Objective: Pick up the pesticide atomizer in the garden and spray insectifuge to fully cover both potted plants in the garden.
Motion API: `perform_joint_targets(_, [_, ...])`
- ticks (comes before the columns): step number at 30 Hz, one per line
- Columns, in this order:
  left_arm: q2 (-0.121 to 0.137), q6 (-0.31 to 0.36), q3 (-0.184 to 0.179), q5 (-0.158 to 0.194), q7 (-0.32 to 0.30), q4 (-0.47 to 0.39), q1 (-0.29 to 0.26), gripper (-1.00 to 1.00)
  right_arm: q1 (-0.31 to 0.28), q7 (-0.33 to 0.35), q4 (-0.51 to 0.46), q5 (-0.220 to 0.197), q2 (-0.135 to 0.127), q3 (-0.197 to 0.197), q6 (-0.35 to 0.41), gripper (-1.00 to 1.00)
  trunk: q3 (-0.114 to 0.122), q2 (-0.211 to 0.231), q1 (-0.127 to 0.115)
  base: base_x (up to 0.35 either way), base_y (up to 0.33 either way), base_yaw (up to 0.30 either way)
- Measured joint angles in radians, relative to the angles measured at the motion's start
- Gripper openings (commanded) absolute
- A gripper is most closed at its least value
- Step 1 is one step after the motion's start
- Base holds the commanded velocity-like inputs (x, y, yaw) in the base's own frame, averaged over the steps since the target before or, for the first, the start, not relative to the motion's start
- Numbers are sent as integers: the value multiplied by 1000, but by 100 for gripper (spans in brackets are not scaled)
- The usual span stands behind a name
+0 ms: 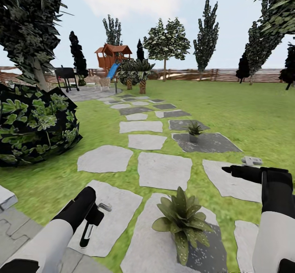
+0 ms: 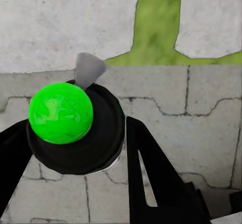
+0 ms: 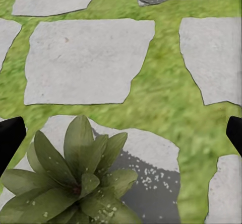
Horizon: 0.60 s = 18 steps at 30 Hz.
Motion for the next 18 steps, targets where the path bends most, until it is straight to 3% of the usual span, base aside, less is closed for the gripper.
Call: perform_joint_targets(18, [-1, 0, 0, 1, 0, 0, 0, -100, 0, 0, 0, 0, 0, 0, 0, 100, 0, 0, 0, 129, 282, -289])
